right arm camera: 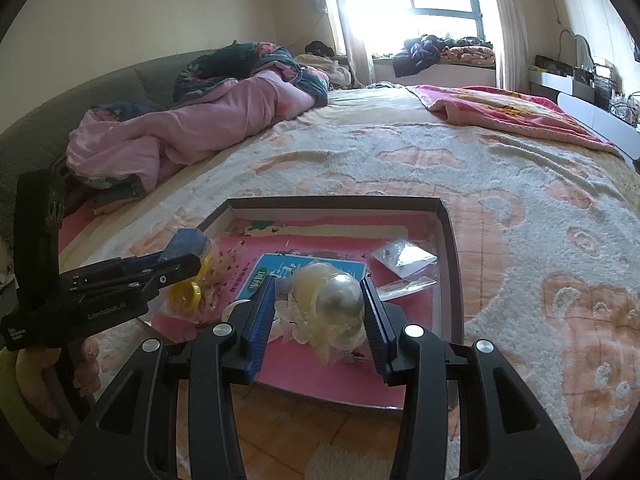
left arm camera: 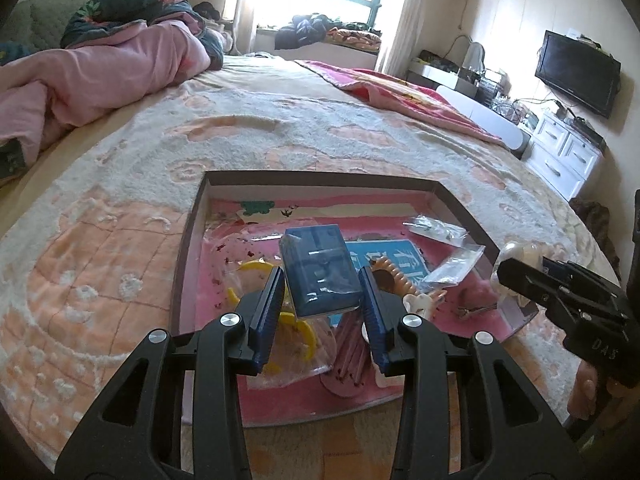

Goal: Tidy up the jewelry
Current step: 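Carry the blue box and the pearl ornament over the tray, then open the left gripper to drop the blue box while right releases the pearl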

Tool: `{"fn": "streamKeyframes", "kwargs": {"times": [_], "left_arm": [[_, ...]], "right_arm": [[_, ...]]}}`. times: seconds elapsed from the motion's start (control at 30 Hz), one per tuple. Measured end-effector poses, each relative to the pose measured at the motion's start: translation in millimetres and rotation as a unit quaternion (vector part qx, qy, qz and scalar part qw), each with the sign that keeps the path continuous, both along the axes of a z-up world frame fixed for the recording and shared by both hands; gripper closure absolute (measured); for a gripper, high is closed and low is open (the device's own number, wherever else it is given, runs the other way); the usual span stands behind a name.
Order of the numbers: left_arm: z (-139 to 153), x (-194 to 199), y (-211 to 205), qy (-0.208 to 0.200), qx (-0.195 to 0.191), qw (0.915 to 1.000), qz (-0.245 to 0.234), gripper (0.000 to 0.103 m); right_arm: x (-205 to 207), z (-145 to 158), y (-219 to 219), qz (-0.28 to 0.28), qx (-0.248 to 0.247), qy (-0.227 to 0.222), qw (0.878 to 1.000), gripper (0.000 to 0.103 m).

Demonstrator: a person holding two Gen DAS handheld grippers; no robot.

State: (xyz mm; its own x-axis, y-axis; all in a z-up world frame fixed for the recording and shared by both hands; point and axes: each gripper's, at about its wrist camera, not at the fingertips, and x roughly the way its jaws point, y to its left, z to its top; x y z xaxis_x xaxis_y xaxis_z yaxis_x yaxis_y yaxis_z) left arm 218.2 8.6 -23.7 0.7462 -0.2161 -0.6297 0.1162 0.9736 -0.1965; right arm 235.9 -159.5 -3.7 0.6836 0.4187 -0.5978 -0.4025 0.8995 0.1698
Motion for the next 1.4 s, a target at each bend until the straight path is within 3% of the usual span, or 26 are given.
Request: {"fn": "streamKeyframes", "kwargs": {"times": [0.7, 1.3, 1.4], "left_arm": [[-13.9, 37.7, -20.3, 0.027, 0.017, 0.9993, -0.02, 0.073], [-24.3, 47.9, -23.6, 0.048, 0.014, 0.9985, -0.021, 0.073], [-24.1, 46.7, -23.9, 0.048, 0.015, 0.9985, -0.021, 0.073]], "right_arm": [[-1.9, -29.2, 12.1, 0.022, -0.01, 0.021, 0.999, 0.063], [-7.6, -41.2, 20.7, 0.027, -0.024, 0.032, 0.999, 0.061], [-10.3, -39.7, 18.1, 0.024, -0.022, 0.031, 0.999, 0.053]]}}
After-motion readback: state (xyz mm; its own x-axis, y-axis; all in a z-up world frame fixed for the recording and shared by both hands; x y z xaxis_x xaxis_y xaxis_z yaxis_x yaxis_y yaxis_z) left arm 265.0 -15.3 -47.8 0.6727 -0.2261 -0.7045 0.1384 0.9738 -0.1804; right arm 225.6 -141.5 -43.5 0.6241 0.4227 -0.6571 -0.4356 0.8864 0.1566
